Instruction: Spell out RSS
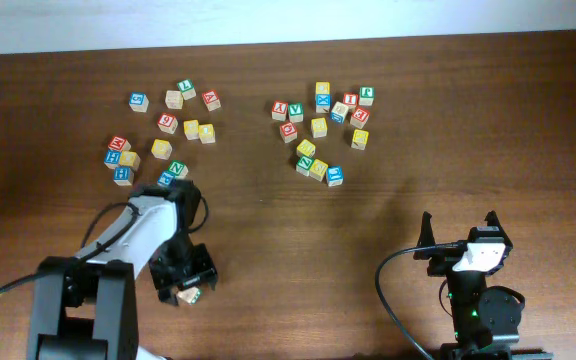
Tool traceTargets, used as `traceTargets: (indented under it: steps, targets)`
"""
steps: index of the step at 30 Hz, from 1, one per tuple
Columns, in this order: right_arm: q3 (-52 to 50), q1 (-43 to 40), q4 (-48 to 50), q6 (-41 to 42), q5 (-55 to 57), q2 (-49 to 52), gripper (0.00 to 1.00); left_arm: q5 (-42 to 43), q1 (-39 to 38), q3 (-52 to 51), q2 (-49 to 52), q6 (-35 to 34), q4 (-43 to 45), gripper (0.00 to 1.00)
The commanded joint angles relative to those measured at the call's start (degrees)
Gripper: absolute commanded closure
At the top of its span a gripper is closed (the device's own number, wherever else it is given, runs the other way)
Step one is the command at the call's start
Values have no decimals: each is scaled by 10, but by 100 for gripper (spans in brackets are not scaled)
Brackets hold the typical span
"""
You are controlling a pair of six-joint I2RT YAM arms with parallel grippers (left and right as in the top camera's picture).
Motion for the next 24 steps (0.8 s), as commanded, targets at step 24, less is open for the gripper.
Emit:
traceTargets:
  steps: [24]
  targets:
    - [-3, -4, -4, 6, -1, -5, 2, 0, 0, 19, -9, -44, 78, 75]
